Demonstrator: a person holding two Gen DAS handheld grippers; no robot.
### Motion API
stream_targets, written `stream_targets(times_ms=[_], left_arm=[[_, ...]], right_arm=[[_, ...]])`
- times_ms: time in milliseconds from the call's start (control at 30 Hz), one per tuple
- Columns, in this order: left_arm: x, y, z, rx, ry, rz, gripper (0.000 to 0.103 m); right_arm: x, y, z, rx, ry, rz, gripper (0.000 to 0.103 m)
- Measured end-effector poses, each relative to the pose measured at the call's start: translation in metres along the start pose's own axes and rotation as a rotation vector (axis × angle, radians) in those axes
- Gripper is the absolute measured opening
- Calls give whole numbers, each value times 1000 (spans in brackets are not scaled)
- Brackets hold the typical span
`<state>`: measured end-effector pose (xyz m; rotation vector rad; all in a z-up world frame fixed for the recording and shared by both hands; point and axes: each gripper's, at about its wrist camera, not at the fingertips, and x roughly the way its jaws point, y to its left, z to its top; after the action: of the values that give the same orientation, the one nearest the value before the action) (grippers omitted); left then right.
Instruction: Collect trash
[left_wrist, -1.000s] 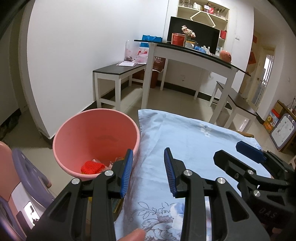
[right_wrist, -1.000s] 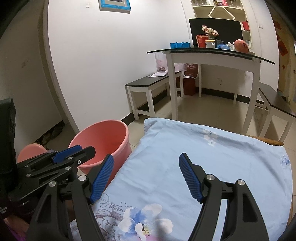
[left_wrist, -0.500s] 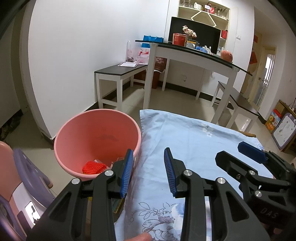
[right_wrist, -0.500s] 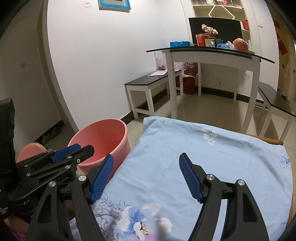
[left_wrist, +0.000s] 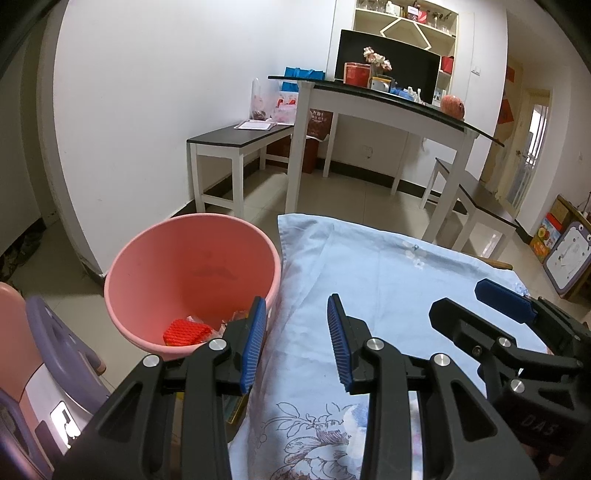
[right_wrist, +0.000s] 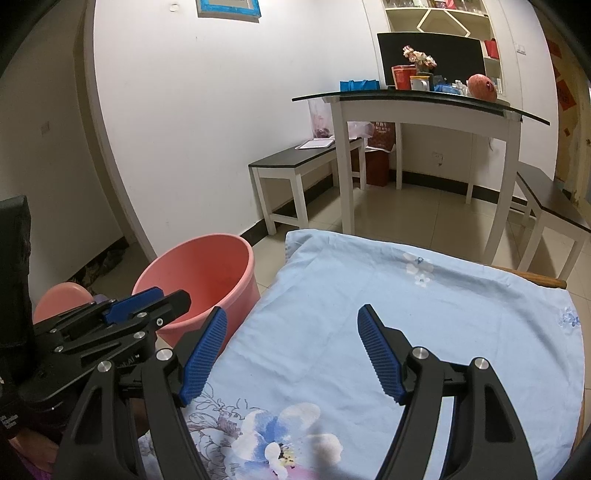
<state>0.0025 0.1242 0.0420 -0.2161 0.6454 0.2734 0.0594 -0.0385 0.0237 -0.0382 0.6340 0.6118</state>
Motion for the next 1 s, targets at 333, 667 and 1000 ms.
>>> stream_targets(times_ms=[333, 667, 1000], left_arm=[[1, 1, -2, 2, 2, 2, 35], [3, 2, -6, 4, 7, 6, 35], [3, 1, -5, 3, 9, 6, 35]], right_arm=[[4, -2, 0, -1, 6, 2, 72], [4, -2, 0, -2, 10, 2, 72], [6, -3, -1, -3, 13, 1, 72]])
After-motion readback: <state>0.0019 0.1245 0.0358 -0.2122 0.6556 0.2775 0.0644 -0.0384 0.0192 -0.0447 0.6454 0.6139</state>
